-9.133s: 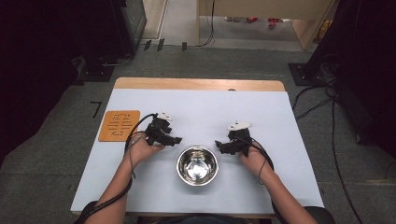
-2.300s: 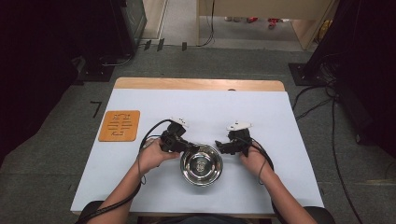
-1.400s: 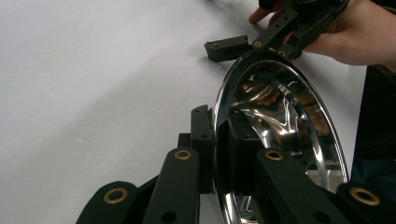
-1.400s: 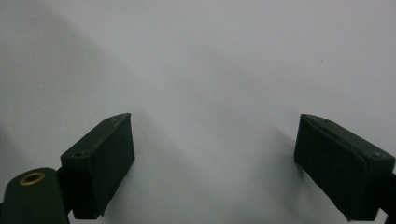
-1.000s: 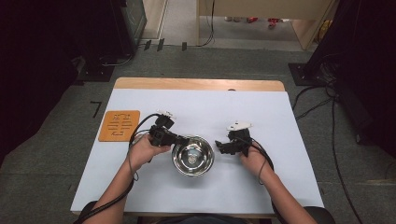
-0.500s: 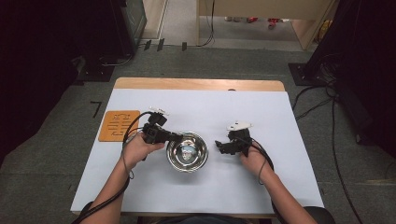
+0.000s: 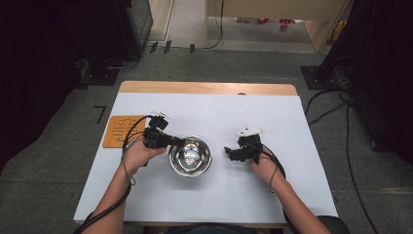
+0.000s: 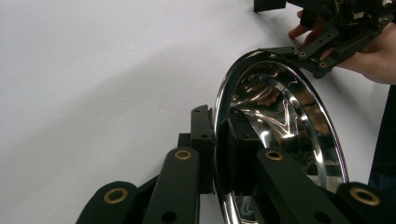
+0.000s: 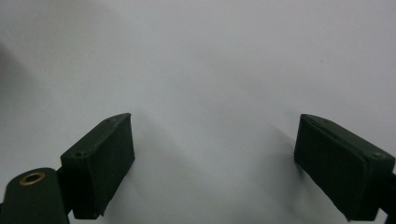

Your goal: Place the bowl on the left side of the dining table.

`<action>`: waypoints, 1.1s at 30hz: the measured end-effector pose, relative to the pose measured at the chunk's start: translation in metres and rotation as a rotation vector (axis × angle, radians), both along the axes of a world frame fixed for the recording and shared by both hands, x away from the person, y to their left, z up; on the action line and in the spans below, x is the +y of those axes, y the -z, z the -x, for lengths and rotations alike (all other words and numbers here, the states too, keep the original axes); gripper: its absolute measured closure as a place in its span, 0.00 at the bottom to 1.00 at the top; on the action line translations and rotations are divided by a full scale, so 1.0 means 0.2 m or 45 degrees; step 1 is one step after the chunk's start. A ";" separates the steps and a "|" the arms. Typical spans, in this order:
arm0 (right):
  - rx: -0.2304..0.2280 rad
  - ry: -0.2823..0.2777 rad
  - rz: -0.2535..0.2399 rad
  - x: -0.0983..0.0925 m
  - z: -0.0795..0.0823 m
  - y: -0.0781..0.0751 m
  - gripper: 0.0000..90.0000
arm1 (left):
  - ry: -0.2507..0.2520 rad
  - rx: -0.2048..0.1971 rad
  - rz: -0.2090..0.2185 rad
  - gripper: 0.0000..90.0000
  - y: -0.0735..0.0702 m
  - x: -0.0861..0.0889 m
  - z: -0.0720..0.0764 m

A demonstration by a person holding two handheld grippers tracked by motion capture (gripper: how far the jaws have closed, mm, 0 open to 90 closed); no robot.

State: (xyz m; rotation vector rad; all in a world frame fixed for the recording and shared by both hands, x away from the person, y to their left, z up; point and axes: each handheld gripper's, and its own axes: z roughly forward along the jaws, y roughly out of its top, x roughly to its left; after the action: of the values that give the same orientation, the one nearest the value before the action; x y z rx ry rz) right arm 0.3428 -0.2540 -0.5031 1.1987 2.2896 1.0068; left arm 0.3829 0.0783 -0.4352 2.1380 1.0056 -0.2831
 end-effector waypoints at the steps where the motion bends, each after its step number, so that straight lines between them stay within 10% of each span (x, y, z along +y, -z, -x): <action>1: 0.000 0.000 0.000 0.00 0.00 0.00 0.13 | -0.003 0.003 0.001 0.94 0.00 0.00 0.00; 33: -0.001 0.001 0.001 0.00 0.00 0.00 0.13 | -0.098 0.004 0.001 0.94 0.00 0.17 -0.04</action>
State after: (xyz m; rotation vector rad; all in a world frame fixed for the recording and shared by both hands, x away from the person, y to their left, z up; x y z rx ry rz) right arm 0.3427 -0.2539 -0.5031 1.1994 2.2884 1.0059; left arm 0.3919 0.1122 -0.4361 2.0935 1.0863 -0.2492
